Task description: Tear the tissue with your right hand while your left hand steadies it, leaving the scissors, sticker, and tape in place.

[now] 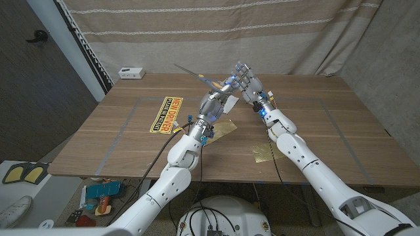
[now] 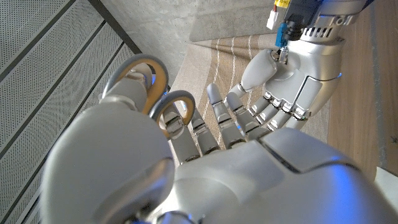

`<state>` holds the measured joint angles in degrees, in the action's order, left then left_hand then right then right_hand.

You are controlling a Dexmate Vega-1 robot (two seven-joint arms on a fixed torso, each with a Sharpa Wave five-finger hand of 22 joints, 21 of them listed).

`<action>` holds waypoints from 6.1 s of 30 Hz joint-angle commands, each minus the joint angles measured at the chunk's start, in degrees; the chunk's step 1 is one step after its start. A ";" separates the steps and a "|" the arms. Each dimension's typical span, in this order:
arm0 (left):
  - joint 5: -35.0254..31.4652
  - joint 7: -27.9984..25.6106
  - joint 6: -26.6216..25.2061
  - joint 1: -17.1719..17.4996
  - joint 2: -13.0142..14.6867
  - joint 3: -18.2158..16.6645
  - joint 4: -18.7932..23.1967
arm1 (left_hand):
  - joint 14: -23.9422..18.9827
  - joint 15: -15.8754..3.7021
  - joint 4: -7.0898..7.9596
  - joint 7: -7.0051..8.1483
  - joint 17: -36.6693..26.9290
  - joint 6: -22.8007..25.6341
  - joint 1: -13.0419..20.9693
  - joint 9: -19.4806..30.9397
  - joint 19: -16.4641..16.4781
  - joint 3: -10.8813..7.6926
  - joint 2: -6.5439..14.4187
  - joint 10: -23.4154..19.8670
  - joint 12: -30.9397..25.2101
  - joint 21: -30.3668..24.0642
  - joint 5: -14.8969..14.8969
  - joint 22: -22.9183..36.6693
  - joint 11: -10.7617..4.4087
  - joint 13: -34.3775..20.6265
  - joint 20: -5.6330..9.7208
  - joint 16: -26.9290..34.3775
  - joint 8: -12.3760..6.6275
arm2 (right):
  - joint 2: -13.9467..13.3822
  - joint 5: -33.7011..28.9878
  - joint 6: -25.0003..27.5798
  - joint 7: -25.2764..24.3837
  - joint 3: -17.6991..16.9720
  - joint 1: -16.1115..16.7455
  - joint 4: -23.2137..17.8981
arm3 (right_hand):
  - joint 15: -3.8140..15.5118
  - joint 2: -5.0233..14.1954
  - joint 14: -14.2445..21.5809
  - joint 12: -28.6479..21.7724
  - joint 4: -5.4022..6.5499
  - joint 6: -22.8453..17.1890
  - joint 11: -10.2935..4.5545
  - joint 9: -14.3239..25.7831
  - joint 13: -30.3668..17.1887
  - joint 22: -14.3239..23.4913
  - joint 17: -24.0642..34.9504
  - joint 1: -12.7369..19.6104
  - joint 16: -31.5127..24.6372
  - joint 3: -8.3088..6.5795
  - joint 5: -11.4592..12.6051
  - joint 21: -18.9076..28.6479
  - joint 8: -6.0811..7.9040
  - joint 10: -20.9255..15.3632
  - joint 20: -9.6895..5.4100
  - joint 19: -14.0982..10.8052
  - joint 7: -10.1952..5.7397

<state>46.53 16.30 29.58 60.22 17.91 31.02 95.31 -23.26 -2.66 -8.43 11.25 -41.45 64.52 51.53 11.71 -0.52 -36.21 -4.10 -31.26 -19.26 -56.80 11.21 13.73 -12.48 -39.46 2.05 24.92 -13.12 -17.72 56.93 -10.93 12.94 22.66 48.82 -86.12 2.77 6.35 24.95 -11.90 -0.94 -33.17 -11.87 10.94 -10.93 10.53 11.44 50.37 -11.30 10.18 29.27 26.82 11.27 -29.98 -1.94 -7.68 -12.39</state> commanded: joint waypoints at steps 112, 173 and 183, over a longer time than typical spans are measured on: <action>-4.78 -19.21 5.10 12.47 -1.11 -2.03 9.46 | -21.30 -9.75 -0.10 -9.21 -28.37 16.15 -5.48 3.68 10.67 17.55 -6.50 -34.24 -57.19 -2.27 12.53 1.66 0.68 -31.39 5.73 30.73 -16.87 | -0.08 -2.77 -0.19 -1.15 2.26 -0.97 -0.64 | 5.31 0.92 -0.43 -0.55 -0.66 -1.16 -0.19 -0.05 -0.16 0.12 -0.26 -0.09 -0.42 0.47 0.42 -1.38 0.09 -0.38 0.66 -0.69 -0.21; -12.48 -30.26 -1.52 18.54 5.21 -5.70 16.41 | -40.76 -9.27 -0.21 -11.36 -28.22 16.33 -8.70 13.86 40.58 46.61 -7.44 -36.51 -63.46 -11.28 17.43 50.84 0.54 -29.49 10.12 45.34 -34.89 | -0.89 -2.85 -0.20 -1.75 1.89 -0.74 -1.70 | 5.25 0.90 -0.66 -0.50 -0.75 -0.97 -0.20 -0.05 -0.15 0.15 -0.40 -0.58 -0.38 0.85 0.40 -2.00 -0.07 -0.33 0.62 -1.38 0.03; -14.75 -31.87 -2.64 18.33 6.40 -7.08 16.84 | -41.17 -9.23 0.29 -12.70 -27.10 16.13 -14.67 11.87 42.66 57.61 -7.92 -37.42 -64.22 -7.85 14.47 50.60 0.52 -29.47 10.07 44.70 -37.44 | -0.72 -2.85 -0.87 -1.13 1.73 -0.79 -1.27 | 5.05 0.88 -0.87 -0.48 -0.91 -0.97 -0.21 -0.05 -0.14 0.15 -0.44 -0.43 -0.29 0.84 0.42 -2.15 -0.07 -0.31 0.69 -1.41 -0.07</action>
<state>34.47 -13.19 28.58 78.35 22.91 25.25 111.10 -60.95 -6.98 -4.56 1.65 -68.53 77.97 38.56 23.69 41.45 -5.84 -11.28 -57.71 -82.91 -65.20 26.59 64.48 -1.67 -68.85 4.10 69.83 -45.72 -18.70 53.93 -11.14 11.08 24.51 48.18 -87.95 2.56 7.34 24.33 -11.90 -1.61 -33.87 -11.87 10.94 -10.95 10.53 10.93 50.00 -11.30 10.85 29.27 24.78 11.27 -29.98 -1.32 -8.72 -12.69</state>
